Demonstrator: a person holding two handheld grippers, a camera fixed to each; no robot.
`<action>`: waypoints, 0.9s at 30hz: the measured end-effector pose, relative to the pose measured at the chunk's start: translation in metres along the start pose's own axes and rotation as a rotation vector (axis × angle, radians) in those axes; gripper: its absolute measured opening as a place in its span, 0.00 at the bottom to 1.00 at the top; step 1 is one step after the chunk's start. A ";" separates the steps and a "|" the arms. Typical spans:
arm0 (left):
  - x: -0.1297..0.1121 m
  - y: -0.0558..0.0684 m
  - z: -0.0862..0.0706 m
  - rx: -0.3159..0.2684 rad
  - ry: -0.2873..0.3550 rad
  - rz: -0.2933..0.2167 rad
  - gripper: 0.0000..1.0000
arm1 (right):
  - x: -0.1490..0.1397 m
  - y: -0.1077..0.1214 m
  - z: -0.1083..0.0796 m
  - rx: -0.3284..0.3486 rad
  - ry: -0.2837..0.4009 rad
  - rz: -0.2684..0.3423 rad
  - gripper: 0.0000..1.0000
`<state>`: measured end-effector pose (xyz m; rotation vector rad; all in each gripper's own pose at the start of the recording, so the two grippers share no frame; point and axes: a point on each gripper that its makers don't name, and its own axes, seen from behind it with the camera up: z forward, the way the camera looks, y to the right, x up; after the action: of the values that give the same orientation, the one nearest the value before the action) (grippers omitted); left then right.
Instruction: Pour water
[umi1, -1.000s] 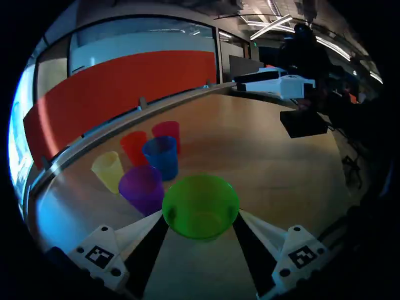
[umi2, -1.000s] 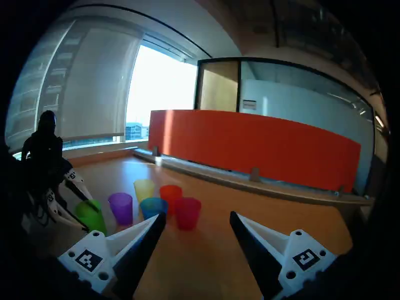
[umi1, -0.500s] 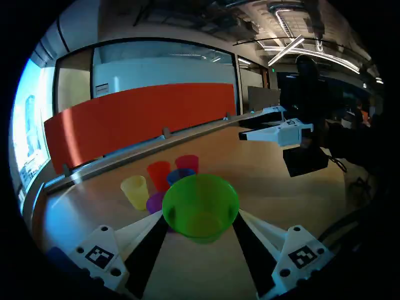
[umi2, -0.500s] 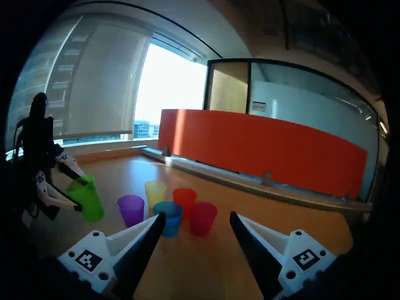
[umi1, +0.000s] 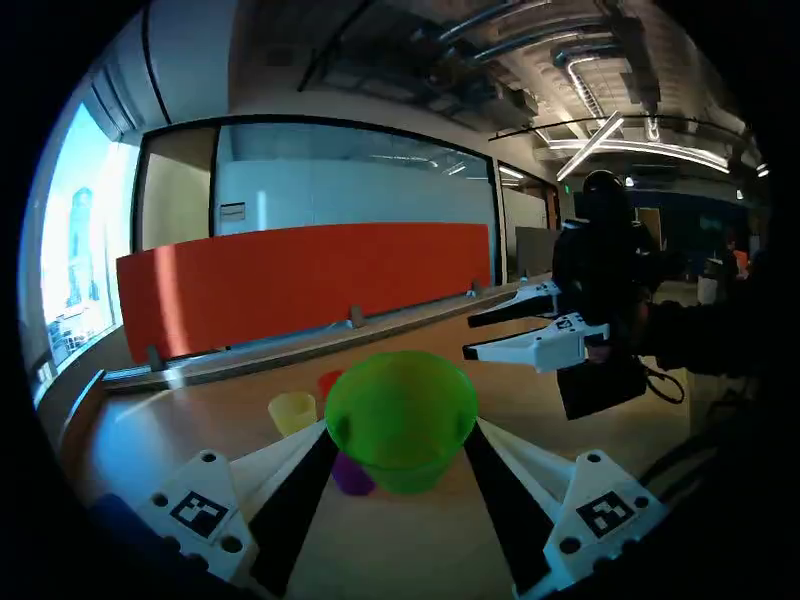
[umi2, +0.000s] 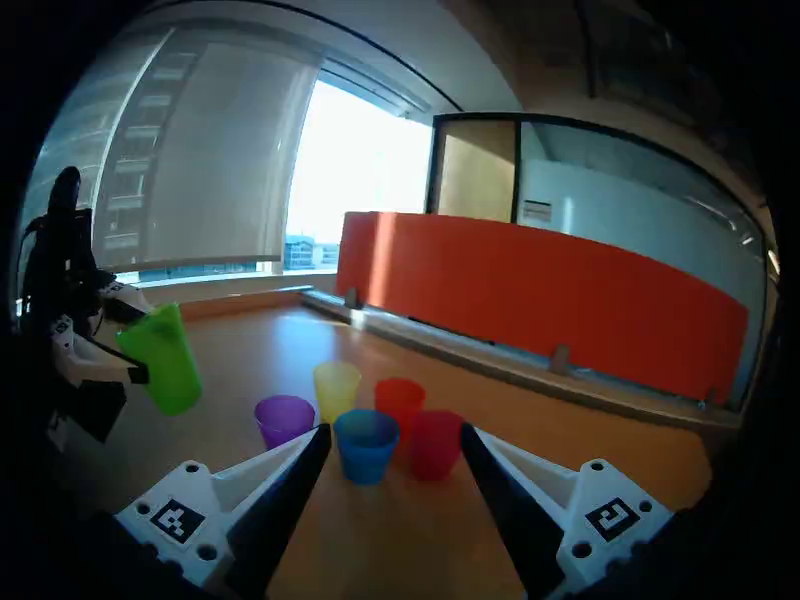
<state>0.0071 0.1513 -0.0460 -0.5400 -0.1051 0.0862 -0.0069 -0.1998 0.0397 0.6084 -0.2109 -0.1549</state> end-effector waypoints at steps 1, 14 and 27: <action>0.003 0.000 -0.001 0.004 0.010 -0.002 0.85 | -0.001 -0.001 0.002 0.002 -0.004 0.000 1.00; 0.030 -0.009 -0.012 0.063 0.119 -0.027 0.85 | -0.026 -0.010 0.026 0.030 -0.068 -0.002 1.00; 0.057 -0.015 -0.023 0.096 0.213 -0.086 0.85 | -0.046 -0.012 0.045 0.051 -0.132 -0.013 1.00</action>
<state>0.0668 0.1329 -0.0531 -0.4457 0.0835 -0.0498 -0.0632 -0.2247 0.0617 0.6511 -0.3395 -0.2025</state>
